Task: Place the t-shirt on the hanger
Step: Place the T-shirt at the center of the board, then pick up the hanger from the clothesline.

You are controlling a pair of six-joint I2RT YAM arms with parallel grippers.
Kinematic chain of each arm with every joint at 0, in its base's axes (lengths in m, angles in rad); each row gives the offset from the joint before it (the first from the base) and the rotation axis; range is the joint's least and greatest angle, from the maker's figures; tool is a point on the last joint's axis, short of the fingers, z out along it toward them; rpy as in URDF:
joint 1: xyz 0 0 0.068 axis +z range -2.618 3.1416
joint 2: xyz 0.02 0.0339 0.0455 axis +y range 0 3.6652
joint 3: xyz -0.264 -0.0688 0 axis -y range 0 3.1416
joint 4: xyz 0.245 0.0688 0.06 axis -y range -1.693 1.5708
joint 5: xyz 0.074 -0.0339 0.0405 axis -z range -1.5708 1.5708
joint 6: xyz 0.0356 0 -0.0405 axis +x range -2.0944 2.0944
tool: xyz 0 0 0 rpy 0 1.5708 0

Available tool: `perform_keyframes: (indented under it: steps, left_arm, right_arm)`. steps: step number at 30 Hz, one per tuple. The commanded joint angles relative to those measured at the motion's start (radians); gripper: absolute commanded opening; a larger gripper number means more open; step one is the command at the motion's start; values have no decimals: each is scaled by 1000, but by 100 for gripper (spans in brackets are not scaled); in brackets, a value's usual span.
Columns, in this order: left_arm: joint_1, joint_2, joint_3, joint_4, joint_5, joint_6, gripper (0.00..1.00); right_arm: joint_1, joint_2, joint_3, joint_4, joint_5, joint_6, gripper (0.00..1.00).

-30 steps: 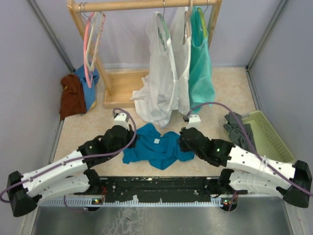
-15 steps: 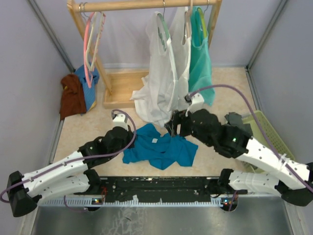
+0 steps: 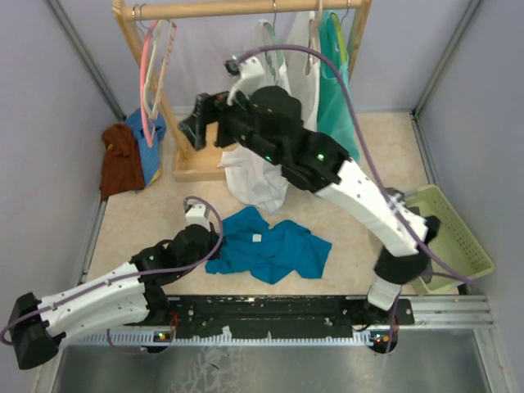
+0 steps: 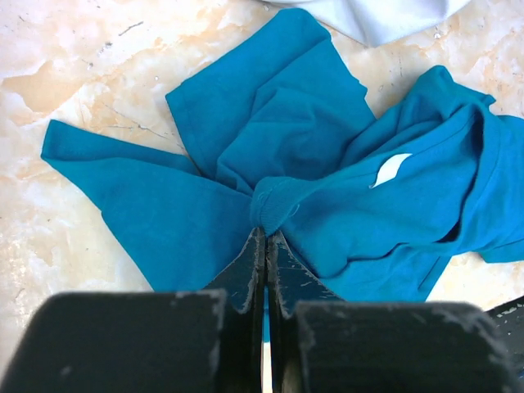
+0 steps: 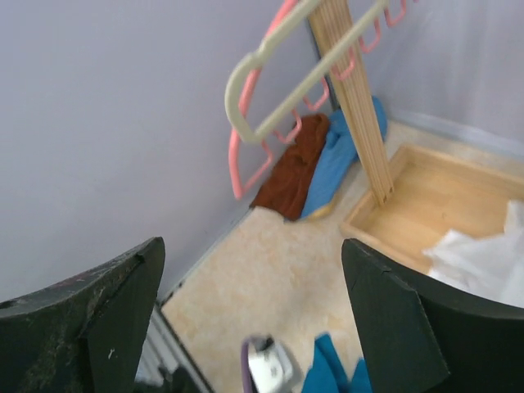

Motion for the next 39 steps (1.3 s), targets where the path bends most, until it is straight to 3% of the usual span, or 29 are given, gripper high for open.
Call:
perform_keyframes:
  steps: [1, 5, 16, 28, 39]
  left_arm:
    - [5, 2, -26, 65, 31, -2, 1]
    - [4, 23, -42, 90, 52, -5, 1]
    - [5, 9, -73, 129, 81, 11, 1]
    - [4, -14, -67, 116, 84, 19, 0]
    - [5, -30, -68, 106, 82, 22, 0]
  right_arm:
    - [-1, 215, 328, 24, 16, -61, 89]
    - [8, 338, 418, 139, 50, -86, 90]
    - [57, 404, 268, 504, 142, -177, 90]
    - [75, 546, 374, 598, 308, -244, 79]
    - [69, 502, 307, 642, 372, -276, 72]
